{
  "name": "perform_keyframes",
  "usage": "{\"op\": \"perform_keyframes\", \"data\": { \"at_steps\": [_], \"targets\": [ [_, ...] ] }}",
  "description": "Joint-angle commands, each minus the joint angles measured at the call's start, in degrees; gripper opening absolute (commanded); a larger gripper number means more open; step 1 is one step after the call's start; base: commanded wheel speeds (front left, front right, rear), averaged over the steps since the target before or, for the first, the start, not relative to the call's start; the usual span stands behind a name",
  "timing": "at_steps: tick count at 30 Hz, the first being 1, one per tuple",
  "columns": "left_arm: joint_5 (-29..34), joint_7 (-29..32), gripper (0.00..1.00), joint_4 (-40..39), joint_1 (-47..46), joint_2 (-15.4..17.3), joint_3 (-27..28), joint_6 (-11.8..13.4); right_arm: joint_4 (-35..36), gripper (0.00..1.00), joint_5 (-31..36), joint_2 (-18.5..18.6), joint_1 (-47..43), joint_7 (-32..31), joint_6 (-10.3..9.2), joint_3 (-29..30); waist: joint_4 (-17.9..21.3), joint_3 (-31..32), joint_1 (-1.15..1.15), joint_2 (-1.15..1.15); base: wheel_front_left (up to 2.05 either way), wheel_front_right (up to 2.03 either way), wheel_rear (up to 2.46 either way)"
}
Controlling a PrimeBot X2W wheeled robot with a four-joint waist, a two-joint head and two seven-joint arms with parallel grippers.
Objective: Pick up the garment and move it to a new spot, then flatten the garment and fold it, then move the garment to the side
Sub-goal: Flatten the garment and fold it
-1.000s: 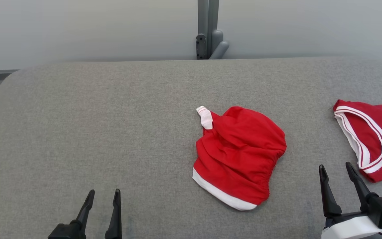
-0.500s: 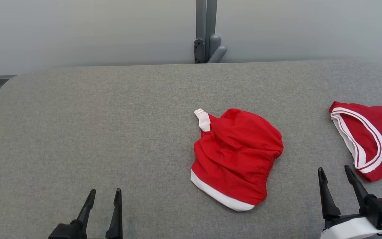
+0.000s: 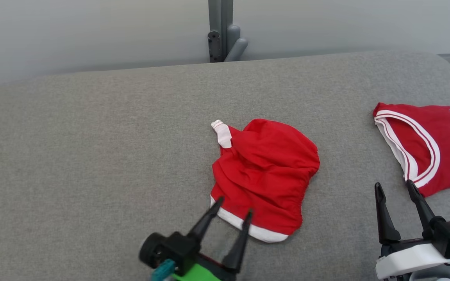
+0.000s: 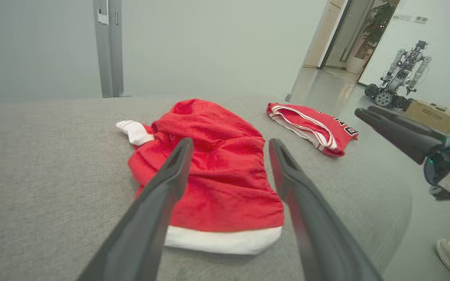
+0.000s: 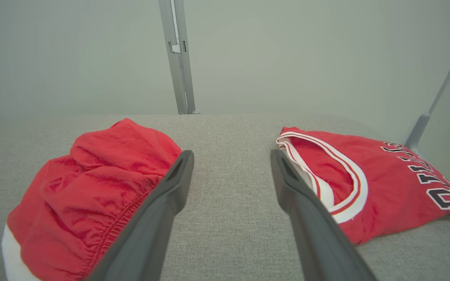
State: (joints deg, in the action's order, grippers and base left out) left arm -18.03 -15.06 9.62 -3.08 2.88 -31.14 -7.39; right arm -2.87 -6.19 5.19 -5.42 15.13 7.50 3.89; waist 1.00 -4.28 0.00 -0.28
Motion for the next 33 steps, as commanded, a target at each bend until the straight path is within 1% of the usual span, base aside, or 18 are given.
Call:
{"op": "perform_keyframes", "data": {
  "at_steps": [1,5,7,9,13,19,23,28,29,30,31,33],
  "targets": [
    [-0.71,-0.13,1.00,0.56,-1.32,0.16,-1.46,-0.16,0.11,1.00,-0.12,-0.06,0.49,0.01,-0.02,-0.01,1.84,-1.53,0.00,0.28,0.00,0.00,0.00],
    [-3.35,-0.06,1.00,5.87,-7.55,0.78,-13.18,-0.16,0.00,1.00,-0.42,-0.35,1.60,0.01,-0.02,-0.07,4.50,-2.99,0.00,0.28,0.00,0.00,0.00],
    [-5.45,-0.06,1.00,9.28,-10.30,0.79,-17.61,-0.15,0.00,1.00,-0.69,-0.55,1.93,0.01,-0.02,0.12,5.76,-3.73,0.00,0.28,0.00,0.00,0.00],
    [-7.01,-0.06,1.00,12.55,-12.98,1.00,-20.83,-0.15,-0.06,1.00,-0.71,-0.73,2.41,0.01,-0.02,0.11,7.09,-4.36,0.00,0.28,0.00,0.00,0.00],
    [-8.64,-0.07,1.00,18.87,-16.96,1.08,-22.49,-0.08,-0.11,1.00,-1.04,-1.16,2.91,0.01,-0.02,0.50,9.29,-5.53,0.00,0.28,0.00,0.00,0.00],
    [-9.61,-0.07,1.00,27.90,-20.12,0.83,-23.84,-0.08,-0.29,1.00,-1.35,-1.55,3.41,0.01,-0.02,0.94,10.92,-6.37,0.00,0.28,0.00,0.00,0.00],
    [-10.13,0.00,1.00,34.26,-21.38,0.59,-23.28,-0.03,-0.47,1.00,-1.38,-1.72,3.43,0.01,-0.02,0.80,11.59,-6.26,0.00,0.28,0.00,0.00,0.00],
    [-10.54,0.08,1.00,39.22,-22.16,0.67,-22.75,0.92,-0.71,1.00,-1.43,-1.82,3.24,0.01,-0.02,0.91,11.88,-5.76,0.00,0.28,0.00,0.00,0.00],
    [-10.79,0.22,0.74,39.96,-22.19,0.70,-22.83,0.92,-0.74,1.00,-1.44,-1.83,3.21,0.01,-0.02,0.92,11.89,-5.67,0.00,0.28,0.00,0.00,0.00],
    [-10.99,0.23,0.34,40.58,-22.24,0.69,-22.78,1.07,-0.76,1.00,-1.46,-1.85,3.17,0.01,-0.02,0.91,11.90,-5.56,0.00,0.28,0.00,0.00,0.00],
    [-11.22,0.27,0.00,41.13,-22.44,0.65,-22.91,1.07,-0.77,1.00,-1.50,-1.87,3.12,0.01,-0.02,0.91,11.89,-5.49,0.00,0.28,0.00,0.00,0.00],
    [-12.00,0.28,0.00,41.47,-22.44,0.51,-23.72,0.85,-0.74,1.00,-1.45,-1.92,3.06,0.01,-0.02,0.83,11.85,-5.42,0.00,0.28,0.00,0.00,0.00]
  ]
}}
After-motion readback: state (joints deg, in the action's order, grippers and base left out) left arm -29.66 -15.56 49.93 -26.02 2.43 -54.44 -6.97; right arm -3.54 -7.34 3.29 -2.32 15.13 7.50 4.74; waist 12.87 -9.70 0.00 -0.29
